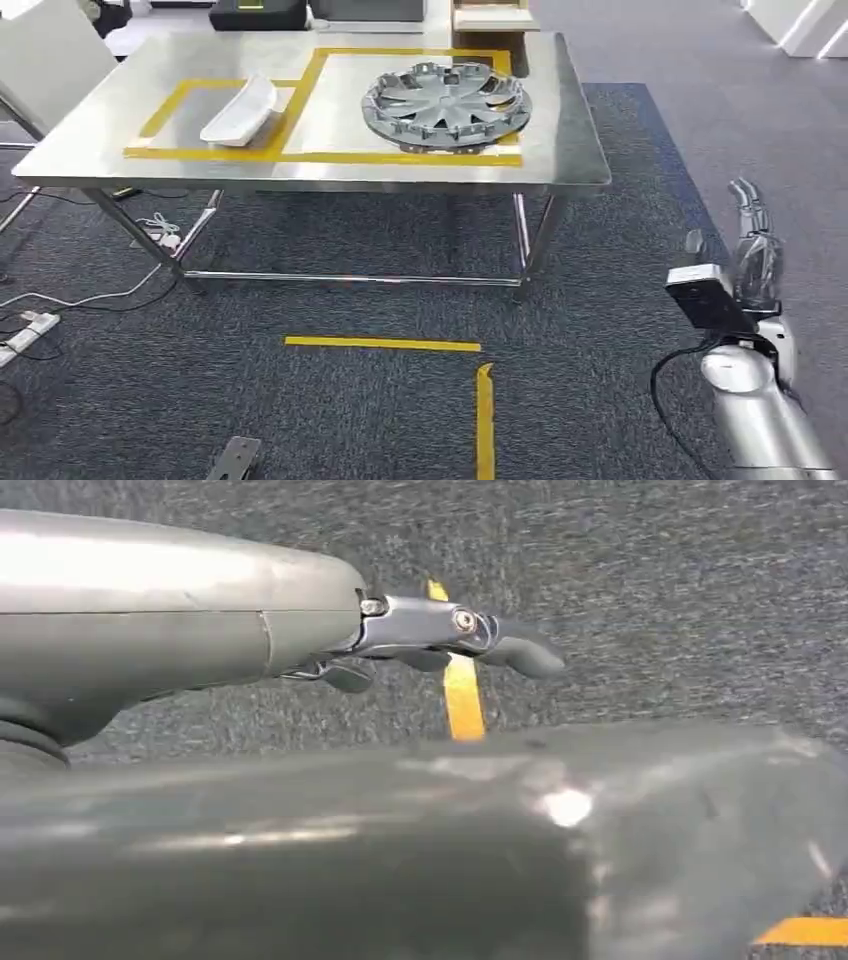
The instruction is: Take the parts from the cabinet and place them on the table.
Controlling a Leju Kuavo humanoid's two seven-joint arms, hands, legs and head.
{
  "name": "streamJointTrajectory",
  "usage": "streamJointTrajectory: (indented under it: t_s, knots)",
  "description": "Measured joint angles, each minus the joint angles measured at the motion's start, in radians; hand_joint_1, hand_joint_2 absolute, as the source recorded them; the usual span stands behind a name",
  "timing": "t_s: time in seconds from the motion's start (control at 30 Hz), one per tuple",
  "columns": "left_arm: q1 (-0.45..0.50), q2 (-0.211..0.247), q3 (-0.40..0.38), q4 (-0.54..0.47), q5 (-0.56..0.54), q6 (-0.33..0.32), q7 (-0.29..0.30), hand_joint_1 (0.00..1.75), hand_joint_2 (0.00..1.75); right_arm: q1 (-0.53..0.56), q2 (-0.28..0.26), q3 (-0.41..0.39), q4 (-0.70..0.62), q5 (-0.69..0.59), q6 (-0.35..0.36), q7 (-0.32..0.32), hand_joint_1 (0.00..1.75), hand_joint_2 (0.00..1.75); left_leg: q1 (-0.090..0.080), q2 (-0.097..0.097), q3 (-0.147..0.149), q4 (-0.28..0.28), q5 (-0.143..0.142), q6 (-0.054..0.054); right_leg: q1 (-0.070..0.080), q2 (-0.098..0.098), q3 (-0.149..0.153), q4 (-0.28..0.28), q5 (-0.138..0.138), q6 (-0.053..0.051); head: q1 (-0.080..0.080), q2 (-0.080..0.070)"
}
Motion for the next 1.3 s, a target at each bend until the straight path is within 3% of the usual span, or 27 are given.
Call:
streamJointTrajectory:
  t_s: [0.03,0.1,0.13,0.17,0.23,0.3,0.37,0.43,0.5,0.53,0.57,0.63,0.67,0.7,0.77,0.8,0.87,0.9,0.97,1.0,1.03,1.07,1.13,1.17,1.2,1.23,1.3]
  knots:
    - [0.001,0.000,0.001,0.000,0.000,-0.001,0.000,0.00,0.00,0.002,0.002,0.000,0.003,-0.009,0.003,0.000,0.00,0.00,0.001,-0.002,-0.010,0.025,-0.051,-0.007,0.001,-0.001,-0.010,0.000,0.011,-0.009,-0.002,0.000]
    - [0.002,0.000,0.004,0.000,0.000,-0.002,0.000,0.00,0.00,0.008,0.008,-0.005,0.008,-0.028,0.005,-0.003,0.00,0.00,0.004,-0.002,-0.034,0.152,-0.181,-0.016,0.003,-0.001,-0.026,0.001,0.033,-0.020,-0.004,0.000]
    - [0.002,0.000,0.005,0.000,0.000,-0.002,-0.001,0.00,0.00,0.016,0.012,-0.010,0.013,-0.038,0.006,-0.008,0.00,0.00,0.006,-0.003,-0.043,0.224,-0.227,-0.019,0.004,-0.001,-0.042,0.003,0.046,-0.021,-0.004,0.000]
    - [0.002,-0.001,0.006,0.000,0.000,-0.002,-0.002,0.00,0.00,0.029,0.019,-0.018,0.020,-0.051,0.005,-0.016,0.00,0.00,0.007,-0.003,-0.044,0.280,-0.236,-0.019,0.006,0.000,-0.060,0.004,0.060,-0.021,-0.004,0.000]
    - [0.004,-0.002,0.010,0.000,0.000,0.001,-0.010,0.00,0.00,0.069,0.038,-0.040,0.045,-0.085,0.004,-0.036,0.00,0.00,0.008,-0.003,-0.007,0.283,-0.168,-0.017,0.009,-0.001,-0.099,0.010,0.083,-0.019,-0.004,0.000]
    - [0.009,-0.002,0.018,0.000,0.000,0.007,-0.018,0.00,0.00,0.118,0.063,-0.068,0.081,-0.129,0.005,-0.051,0.00,0.00,0.008,-0.005,0.092,0.160,-0.117,-0.007,0.012,-0.001,-0.131,0.018,0.100,-0.014,-0.004,0.000]
    - [0.012,-0.002,0.026,0.000,0.003,0.010,-0.020,0.00,0.00,0.159,0.096,-0.099,0.128,-0.169,0.010,-0.065,0.00,0.00,0.002,-0.013,0.209,-0.019,-0.169,0.007,0.016,-0.001,-0.147,0.027,0.113,-0.005,-0.003,0.000]
    - [0.017,-0.003,0.033,0.000,0.006,0.013,-0.026,0.00,0.00,0.180,0.129,-0.134,0.231,-0.205,0.027,-0.082,0.00,0.00,-0.002,-0.012,0.205,-0.030,-0.170,0.011,0.012,-0.001,-0.148,0.021,0.133,0.005,-0.004,0.000]
    - [0.025,-0.007,0.042,0.000,0.013,0.018,-0.032,0.00,0.00,0.202,0.152,-0.173,0.364,-0.237,0.052,-0.103,0.00,0.00,0.003,-0.009,0.200,-0.042,-0.151,0.028,0.012,0.000,-0.151,0.014,0.140,0.016,-0.003,0.000]
    - [0.028,-0.008,0.048,0.000,0.014,0.021,-0.033,0.00,0.00,0.210,0.165,-0.195,0.446,-0.252,0.068,-0.114,0.00,0.00,0.004,-0.007,0.191,-0.044,-0.141,0.035,0.009,0.003,-0.164,0.028,0.111,0.020,-0.002,0.000]
    - [0.030,-0.010,0.054,0.000,0.015,0.026,-0.035,0.00,0.00,0.209,0.175,-0.218,0.548,-0.261,0.076,-0.125,0.00,0.00,0.004,-0.005,0.178,-0.044,-0.132,0.045,0.008,0.004,-0.185,0.077,0.051,0.024,0.000,0.000]
    - [0.034,-0.012,0.063,0.000,0.015,0.031,-0.035,0.00,0.00,0.210,0.187,-0.257,0.723,-0.263,0.083,-0.115,0.00,0.00,0.001,-0.006,0.154,-0.043,-0.112,0.047,0.006,0.004,-0.231,0.230,-0.050,0.029,-0.001,0.000]
    - [0.038,-0.013,0.067,0.000,0.015,0.033,-0.035,0.00,0.00,0.215,0.193,-0.271,0.791,-0.263,0.084,-0.103,0.00,0.00,0.001,-0.013,0.141,-0.042,-0.103,0.045,0.005,0.004,-0.248,0.294,-0.066,0.030,0.000,0.000]
    - [0.042,-0.015,0.072,0.000,0.015,0.033,-0.035,0.00,0.00,0.227,0.200,-0.283,0.854,-0.263,0.086,-0.087,0.00,0.00,0.001,-0.017,0.128,-0.041,-0.093,0.042,0.004,0.005,-0.249,0.326,-0.049,0.030,-0.001,0.000]
    - [0.049,-0.018,0.079,0.000,0.015,0.033,-0.035,0.00,0.00,0.240,0.208,-0.306,0.971,-0.268,0.110,-0.024,0.00,0.00,0.003,-0.025,0.104,-0.037,-0.078,0.035,0.002,0.006,-0.184,0.269,0.025,0.032,-0.001,0.000]
    - [0.049,-0.020,0.082,0.000,0.015,0.033,-0.035,0.00,0.00,0.247,0.211,-0.317,1.011,-0.270,0.121,0.014,0.00,0.00,0.005,-0.032,0.095,-0.033,-0.073,0.030,0.000,0.017,-0.118,0.184,0.045,0.033,-0.001,0.000]
    - [0.046,-0.025,0.089,0.000,0.015,0.034,-0.035,0.00,0.00,0.260,0.217,-0.333,1.074,-0.273,0.134,0.070,0.00,0.00,0.001,-0.047,0.075,-0.016,-0.068,0.021,-0.005,0.079,0.007,0.021,0.010,0.030,0.000,0.000]
    - [0.045,-0.026,0.091,0.000,0.015,0.034,-0.035,0.00,0.00,0.262,0.219,-0.339,1.102,-0.273,0.137,0.086,0.00,0.00,-0.001,-0.052,0.070,-0.010,-0.063,0.014,-0.006,0.071,0.006,0.011,-0.003,0.030,-0.003,0.000]
    - [0.046,-0.027,0.097,0.000,0.015,0.034,-0.035,0.00,0.00,0.268,0.227,-0.349,1.142,-0.272,0.139,0.107,0.00,0.00,0.000,-0.067,0.061,-0.009,-0.051,0.000,-0.002,0.057,0.000,0.009,-0.009,0.015,-0.003,0.000]
    - [0.050,-0.027,0.099,0.000,0.015,0.032,-0.035,0.00,0.00,0.271,0.232,-0.351,1.153,-0.271,0.142,0.121,0.00,0.00,0.001,-0.075,0.057,-0.006,-0.048,-0.004,-0.008,0.046,-0.007,0.005,-0.002,0.004,-0.002,0.000]
    - [0.053,-0.027,0.101,0.000,0.015,0.027,-0.035,0.00,0.00,0.269,0.236,-0.352,1.165,-0.264,0.148,0.147,0.00,0.00,0.003,-0.057,0.051,0.011,-0.068,-0.009,-0.009,0.031,-0.007,0.004,0.004,-0.006,-0.004,0.000]
    - [0.054,-0.027,0.103,0.000,0.015,0.026,-0.035,0.00,0.00,0.270,0.237,-0.354,1.173,-0.259,0.153,0.163,0.00,0.00,0.003,-0.039,0.033,0.059,-0.114,-0.015,-0.008,0.022,-0.015,0.004,0.006,-0.015,-0.013,0.000]
    - [0.051,-0.027,0.107,0.000,0.014,0.030,-0.035,0.00,0.00,0.276,0.237,-0.360,1.188,-0.255,0.156,0.176,0.00,0.00,0.008,-0.025,-0.022,0.214,-0.209,-0.025,-0.004,-0.006,-0.022,0.004,0.008,-0.019,-0.013,0.000]
    - [0.052,-0.028,0.108,0.000,0.013,0.033,-0.034,0.00,0.00,0.278,0.238,-0.362,1.192,-0.254,0.155,0.177,0.00,0.00,0.009,-0.021,-0.039,0.278,-0.235,-0.028,-0.003,-0.020,-0.024,0.004,0.010,-0.020,-0.013,0.000]
    - [0.055,-0.030,0.111,0.000,0.013,0.034,-0.032,0.00,0.00,0.278,0.238,-0.365,1.197,-0.250,0.156,0.177,0.00,0.00,0.011,-0.019,-0.039,0.304,-0.238,-0.030,-0.003,-0.032,-0.026,0.005,0.011,-0.020,-0.012,0.000]
    - [0.058,-0.031,0.114,0.000,0.012,0.035,-0.031,0.00,0.00,0.278,0.238,-0.366,1.201,-0.248,0.156,0.176,0.00,0.00,0.013,-0.017,-0.015,0.284,-0.217,-0.031,-0.002,-0.044,-0.027,0.005,0.013,-0.019,-0.013,0.000]
    - [0.059,-0.031,0.116,0.000,0.011,0.036,-0.031,0.00,0.00,0.276,0.240,-0.367,1.205,-0.243,0.156,0.174,0.00,0.00,0.014,-0.003,0.080,0.137,-0.147,-0.027,-0.002,-0.067,-0.023,0.006,0.013,-0.017,-0.013,0.000]
